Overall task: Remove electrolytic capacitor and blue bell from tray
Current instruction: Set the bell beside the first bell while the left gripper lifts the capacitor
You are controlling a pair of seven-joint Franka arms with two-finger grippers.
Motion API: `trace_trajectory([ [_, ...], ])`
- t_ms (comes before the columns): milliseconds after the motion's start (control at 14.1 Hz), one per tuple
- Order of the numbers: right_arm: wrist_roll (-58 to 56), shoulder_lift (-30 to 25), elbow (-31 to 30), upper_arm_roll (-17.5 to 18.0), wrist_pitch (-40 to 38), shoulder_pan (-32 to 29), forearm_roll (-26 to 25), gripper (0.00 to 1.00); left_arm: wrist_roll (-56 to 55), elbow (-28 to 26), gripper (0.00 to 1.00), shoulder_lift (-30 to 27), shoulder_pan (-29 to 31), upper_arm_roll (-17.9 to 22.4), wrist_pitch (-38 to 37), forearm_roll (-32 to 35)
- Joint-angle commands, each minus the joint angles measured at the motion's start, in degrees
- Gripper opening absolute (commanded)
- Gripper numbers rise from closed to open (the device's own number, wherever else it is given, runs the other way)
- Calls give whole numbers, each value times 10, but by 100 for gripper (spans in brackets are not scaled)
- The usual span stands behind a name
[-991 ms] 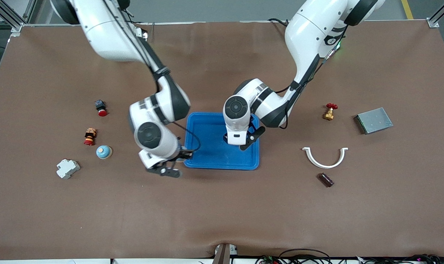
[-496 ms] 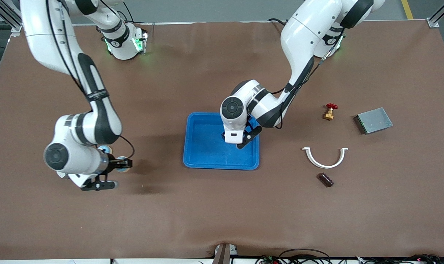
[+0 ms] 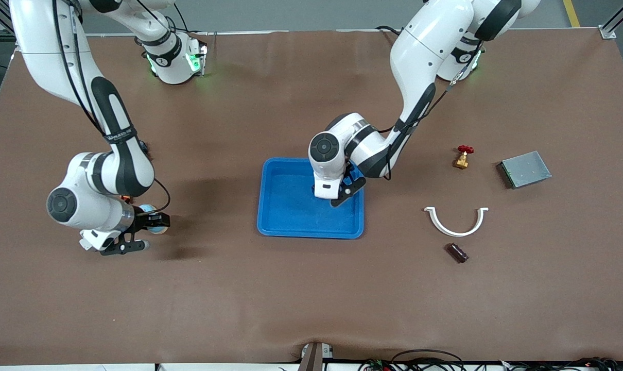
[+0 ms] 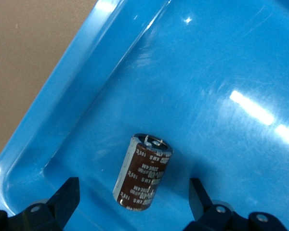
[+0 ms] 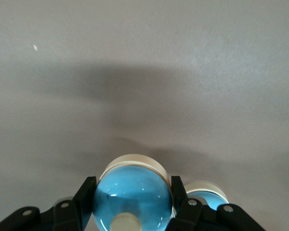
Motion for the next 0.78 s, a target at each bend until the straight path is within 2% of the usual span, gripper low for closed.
trace_trajectory([
  [0,-14,-29,-56,9,39,-1,12,0,-7,-11,100,-10,-2,3,12,13],
  [71,-15,-28,-61,10,44,0,12,0,-9,-11,100,-8,-2,3,13,13],
  [142,-15,-27,-63,11,46,1,12,0,-9,-11,75,-8,-2,3,13,13],
  [283,-15,-27,-71,11,48,4,12,0,-9,-10,39,-8,2,3,13,13],
  [354,-15,-29,-77,12,48,6,12,0,-9,-10,23,-8,2,3,13,13],
  [496,-15,-29,-80,12,50,6,12,0,-9,-10,2,-7,3,3,13,13],
  [708,-14,-29,-89,21,66,6,12,0,-11,-10,0,-7,2,3,13,10],
])
